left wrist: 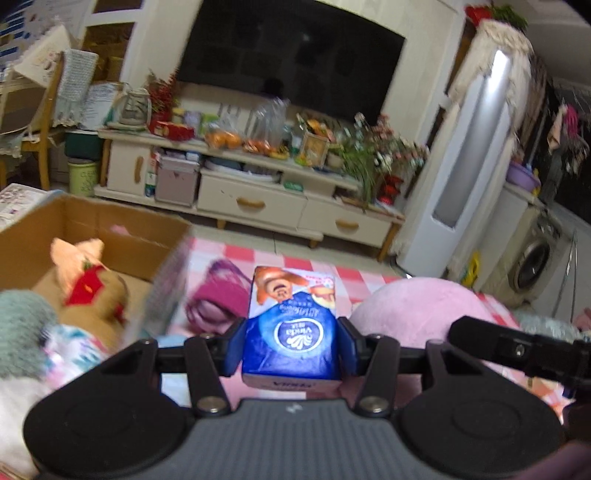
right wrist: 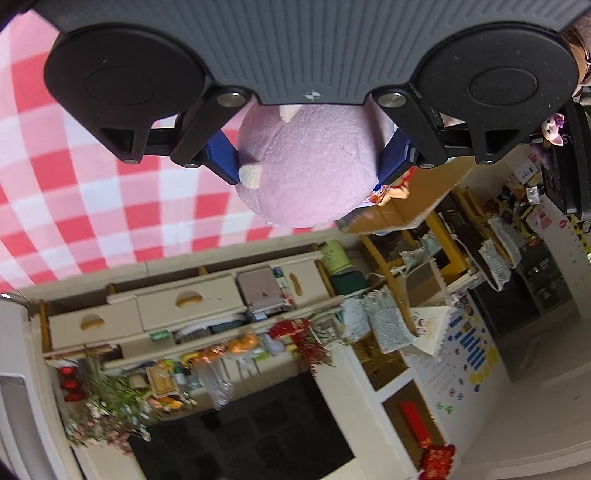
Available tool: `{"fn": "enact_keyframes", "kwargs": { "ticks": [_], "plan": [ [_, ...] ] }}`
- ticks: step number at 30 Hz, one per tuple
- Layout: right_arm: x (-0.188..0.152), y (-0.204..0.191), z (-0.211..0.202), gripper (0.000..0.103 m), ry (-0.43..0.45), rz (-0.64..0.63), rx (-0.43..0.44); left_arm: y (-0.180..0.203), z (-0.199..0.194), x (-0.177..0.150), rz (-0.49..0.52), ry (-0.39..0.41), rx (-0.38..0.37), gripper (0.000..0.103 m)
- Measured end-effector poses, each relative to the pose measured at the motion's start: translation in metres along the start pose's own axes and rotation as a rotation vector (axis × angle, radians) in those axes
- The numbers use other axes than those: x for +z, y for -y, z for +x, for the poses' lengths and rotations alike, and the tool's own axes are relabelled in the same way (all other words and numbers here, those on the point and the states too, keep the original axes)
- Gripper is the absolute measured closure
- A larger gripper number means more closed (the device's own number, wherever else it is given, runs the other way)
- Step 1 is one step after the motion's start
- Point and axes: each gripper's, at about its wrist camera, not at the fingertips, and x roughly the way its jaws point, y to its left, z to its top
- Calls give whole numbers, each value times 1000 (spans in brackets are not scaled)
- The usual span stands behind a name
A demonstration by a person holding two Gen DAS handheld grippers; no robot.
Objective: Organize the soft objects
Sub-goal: 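Carry the tissue pack over the box with the left tool while the right tool carries the pig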
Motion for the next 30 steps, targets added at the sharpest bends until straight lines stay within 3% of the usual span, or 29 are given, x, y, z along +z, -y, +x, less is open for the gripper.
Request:
{"fn": "enact_keyframes", "kwargs": {
  "ticks": [10, 18, 19, 21, 24, 29, 30],
  "plan": [
    [29, -48, 55, 2, 19, -59, 97, -53, -25, 34, -136, 126, 83, 53],
    [51, -76, 121, 5, 6, -111, 164, -96, -26, 54, -193, 197, 201, 53],
    [53, -79, 131, 7, 0, -116, 169, -101, -25, 56, -201, 197, 216, 53],
    [56, -83, 147, 29, -11, -114, 183, -112, -22, 58, -223, 191, 249, 53],
    [60, -88, 174, 30, -49, -112, 216, -129, -16, 59, -247, 167, 310, 53],
    [52, -91, 200, 30, -92, -140, 173, -150, -9, 55, -280, 108, 365, 52],
    [51, -90, 199, 26, -91, -135, 168, -152, -9, 54, -281, 101, 371, 52]
  ]
}}
